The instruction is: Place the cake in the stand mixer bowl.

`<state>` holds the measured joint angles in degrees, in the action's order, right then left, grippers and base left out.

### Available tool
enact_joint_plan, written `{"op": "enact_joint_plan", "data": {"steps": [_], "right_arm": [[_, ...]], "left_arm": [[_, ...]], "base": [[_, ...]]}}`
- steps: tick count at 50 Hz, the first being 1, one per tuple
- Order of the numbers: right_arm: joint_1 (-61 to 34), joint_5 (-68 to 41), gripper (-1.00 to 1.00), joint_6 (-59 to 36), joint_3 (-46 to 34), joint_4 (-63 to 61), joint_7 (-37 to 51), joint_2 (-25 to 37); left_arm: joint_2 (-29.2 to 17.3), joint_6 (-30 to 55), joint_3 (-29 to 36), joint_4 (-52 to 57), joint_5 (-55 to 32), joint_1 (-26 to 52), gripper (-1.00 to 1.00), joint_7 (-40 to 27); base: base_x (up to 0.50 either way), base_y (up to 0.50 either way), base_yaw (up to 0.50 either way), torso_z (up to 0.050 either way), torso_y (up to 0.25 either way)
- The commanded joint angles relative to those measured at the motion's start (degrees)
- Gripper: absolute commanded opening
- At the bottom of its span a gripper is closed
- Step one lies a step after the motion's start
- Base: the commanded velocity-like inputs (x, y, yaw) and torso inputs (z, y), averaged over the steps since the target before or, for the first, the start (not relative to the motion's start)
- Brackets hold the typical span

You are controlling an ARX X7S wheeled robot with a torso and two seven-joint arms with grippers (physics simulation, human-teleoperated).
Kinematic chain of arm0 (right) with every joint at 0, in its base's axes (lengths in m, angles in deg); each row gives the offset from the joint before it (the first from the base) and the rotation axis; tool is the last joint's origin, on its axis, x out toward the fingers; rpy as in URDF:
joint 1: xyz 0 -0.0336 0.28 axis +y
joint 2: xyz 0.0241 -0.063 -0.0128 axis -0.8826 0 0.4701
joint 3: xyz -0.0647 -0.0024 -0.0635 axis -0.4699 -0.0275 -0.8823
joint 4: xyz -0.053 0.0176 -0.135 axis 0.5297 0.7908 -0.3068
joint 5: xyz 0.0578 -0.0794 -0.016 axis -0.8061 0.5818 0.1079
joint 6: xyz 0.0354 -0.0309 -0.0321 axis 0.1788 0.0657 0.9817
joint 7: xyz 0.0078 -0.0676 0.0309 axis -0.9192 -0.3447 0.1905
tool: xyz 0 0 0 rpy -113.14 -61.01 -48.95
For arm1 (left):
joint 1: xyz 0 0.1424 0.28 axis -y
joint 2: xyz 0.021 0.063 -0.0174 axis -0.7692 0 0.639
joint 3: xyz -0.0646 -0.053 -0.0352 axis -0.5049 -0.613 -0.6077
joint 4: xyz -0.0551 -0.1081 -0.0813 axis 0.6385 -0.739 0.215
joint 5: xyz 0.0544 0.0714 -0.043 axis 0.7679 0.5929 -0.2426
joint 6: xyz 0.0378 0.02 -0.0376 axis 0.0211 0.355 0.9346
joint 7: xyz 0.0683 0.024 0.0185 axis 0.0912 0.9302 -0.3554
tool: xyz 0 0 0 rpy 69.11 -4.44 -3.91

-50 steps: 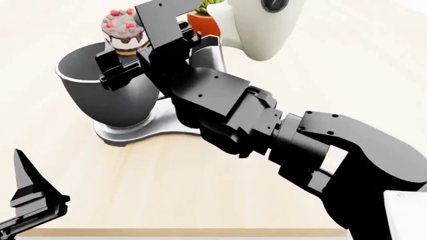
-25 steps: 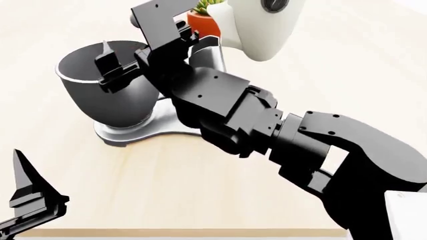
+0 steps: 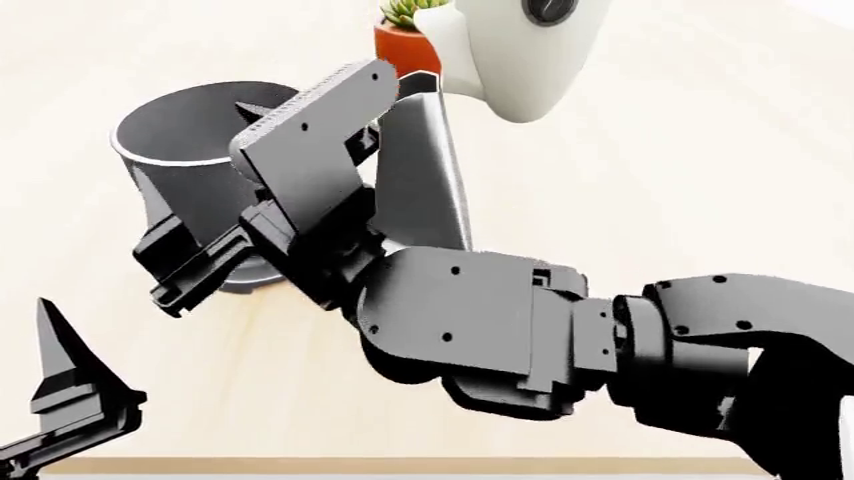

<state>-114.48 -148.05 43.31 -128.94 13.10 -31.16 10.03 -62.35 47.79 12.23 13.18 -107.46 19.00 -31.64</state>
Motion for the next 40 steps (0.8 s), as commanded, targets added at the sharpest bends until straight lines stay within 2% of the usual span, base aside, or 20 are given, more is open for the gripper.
{"op": "enact_joint_plan", "data": {"steps": [1, 5, 12, 18, 21, 22, 23, 24, 25, 27, 30, 36, 39, 40], "right_arm": [[1.38, 10.90, 1.00, 1.68, -2.98, -21.43, 11.75, 9.88], [3.08, 16.47, 1.00, 2.12, -3.78, -27.27, 15.94, 14.18], [3.44, 28.36, 1.00, -3.61, -3.20, -39.29, 32.11, 26.43], [5.73, 34.76, 1.00, -4.98, -3.78, -44.71, 38.38, 35.27], [6.06, 35.54, 1.00, -5.47, -3.85, -45.22, 39.15, 36.19], [7.42, 38.23, 1.00, -5.15, -4.21, -47.01, 41.23, 39.56], [7.49, 38.31, 1.00, -5.13, -4.22, -47.04, 41.23, 39.61], [9.71, 43.10, 1.00, -5.19, -5.11, -50.73, 44.56, 44.52], [9.82, 43.26, 1.00, -5.17, -5.15, -50.80, 44.58, 44.61], [12.65, 48.54, 1.00, -5.14, -6.33, -53.12, 48.05, 48.55], [21.77, 63.30, 1.00, -4.53, -10.10, -54.75, 57.15, 54.00], [55.28, 81.46, 1.00, -2.81, 10.44, -57.46, 58.03, 60.56], [68.62, 85.16, 1.00, 3.57, 23.27, -54.12, 58.03, 60.83], [70.50, 85.33, 1.00, 2.08, 25.63, -55.21, 57.96, 61.99]], "left_arm": [[-0.07, 0.26, 0.90, -0.08, 0.57, 0.45, 1.00, -0.13], [-0.14, 0.27, 0.91, -0.09, 0.45, 0.48, 1.00, -0.16], [-0.19, 0.35, 1.85, 0.12, 1.16, 0.69, 1.00, -0.10], [-0.26, 0.24, 2.51, 0.34, 1.79, 0.65, 1.00, 0.02], [-0.30, 0.17, 2.60, 0.32, 1.78, 0.66, 1.00, 0.05], [-0.30, -0.21, 2.73, 0.46, 1.93, 0.53, 1.00, 0.22], [-0.31, -0.24, 2.74, 0.45, 1.94, 0.52, 1.00, 0.21], [-0.25, -0.89, 2.86, 0.49, 1.82, 0.38, 1.00, 0.51], [-0.26, -0.92, 2.86, 0.48, 1.82, 0.37, 1.00, 0.51], [-0.25, -1.25, 3.02, 0.44, 1.92, 0.29, 1.00, 0.67], [-0.30, -2.02, 3.52, 0.69, 2.76, 0.11, 1.00, 1.05], [-0.14, -3.26, 4.72, 0.83, 4.06, -0.40, 1.00, 1.64], [-0.06, -5.19, 5.35, 0.98, 4.35, -0.77, 1.00, 2.55], [-0.04, -5.72, 5.64, 0.72, 4.50, -0.59, 1.00, 2.86]], "base": [[0.00, 0.00, 0.00, 0.000, 0.000], [0.00, 0.00, 0.00, 0.000, 0.000], [0.00, 0.00, 0.00, 0.000, 0.000], [0.00, 0.00, 0.00, 0.000, 0.000], [0.00, 0.00, 0.00, 0.000, 0.000], [0.00, 0.00, 0.00, 0.000, 0.000], [0.00, 0.00, 0.00, 0.000, 0.000], [0.00, 0.00, 0.00, 0.000, 0.000], [0.00, 0.00, 0.00, 0.000, 0.000], [0.00, 0.00, 0.00, 0.000, 0.000], [0.00, 0.00, 0.00, 0.000, 0.000], [0.00, 0.00, 0.00, 0.000, 0.000], [0.00, 0.00, 0.00, 0.000, 0.000], [0.00, 0.00, 0.00, 0.000, 0.000]]}}
